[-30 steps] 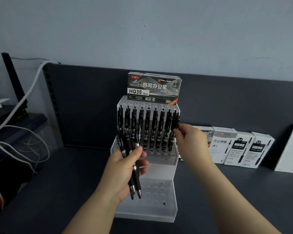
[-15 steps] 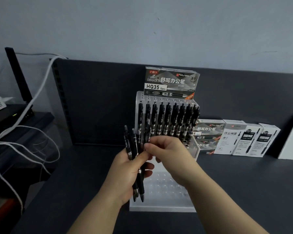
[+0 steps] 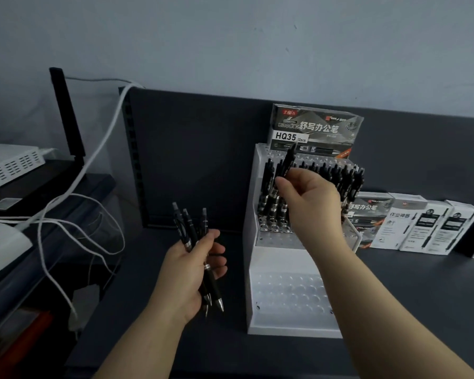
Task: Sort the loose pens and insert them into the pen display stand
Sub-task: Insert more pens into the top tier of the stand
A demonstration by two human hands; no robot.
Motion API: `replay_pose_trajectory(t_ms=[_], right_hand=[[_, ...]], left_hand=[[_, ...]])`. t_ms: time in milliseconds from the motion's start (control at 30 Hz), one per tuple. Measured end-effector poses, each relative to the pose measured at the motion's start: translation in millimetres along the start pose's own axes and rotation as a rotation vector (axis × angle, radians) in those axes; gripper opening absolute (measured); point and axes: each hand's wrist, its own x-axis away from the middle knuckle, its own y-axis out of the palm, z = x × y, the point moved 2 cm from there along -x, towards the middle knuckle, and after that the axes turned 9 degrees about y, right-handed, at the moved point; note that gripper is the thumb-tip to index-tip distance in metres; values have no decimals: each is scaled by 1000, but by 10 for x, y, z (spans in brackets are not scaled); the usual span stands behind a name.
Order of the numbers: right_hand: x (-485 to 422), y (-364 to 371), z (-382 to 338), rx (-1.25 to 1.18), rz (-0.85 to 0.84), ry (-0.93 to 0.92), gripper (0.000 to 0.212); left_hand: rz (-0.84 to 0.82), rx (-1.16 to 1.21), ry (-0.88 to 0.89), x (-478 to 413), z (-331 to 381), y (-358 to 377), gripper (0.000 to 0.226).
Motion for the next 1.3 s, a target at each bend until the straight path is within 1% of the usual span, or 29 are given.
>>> replay_pose_trajectory(t_ms=[100,200,400,500,567,667,700,767,800,833,867,1033,1167,1300], right_hand=[[16,82,64,150,6,-11,30],[37,166,130,298,-26,-27,23],[87,217,202,446,-32,-79,25],[101,214,218,460,-38,-87,26],[137,200,240,425,-34,-72,22],[297,163,219,277,-21,-77,12],[370,166,205,225,-71,-60,9],[530,216,168,130,-295,14,4],[601,252,159,82,-418,53,4],[652,284,165,45,-503,83,7],[678,301,181,15,-545,108,8],[668,272,226,-164,-655,266,5],[679,258,250,-160,-657,264,14],[708,272,230,-202,-675,270,3]], left_hand=[[-28,2,5,-18,8,-26,14],[-62,7,4,-18,11,-28,15],[-92,23,-20,-16,19,1,16],[-109,18,-24,-14,18,26,17],[-119,37,-31,-12,14,48,18],[-125,83,-54,-25,-12,71,20],[-128,97,-60,-31,-24,79,21],[-143,112,-62,-34,-41,100,24],[-154,113,-61,-27,-42,114,25],[-169,115,-61,-17,-39,130,26],[-187,122,-61,-4,-34,148,26],[-258,143,-74,29,-21,188,33],[-241,140,-66,27,-37,181,34],[-234,119,-42,30,-49,189,30]])
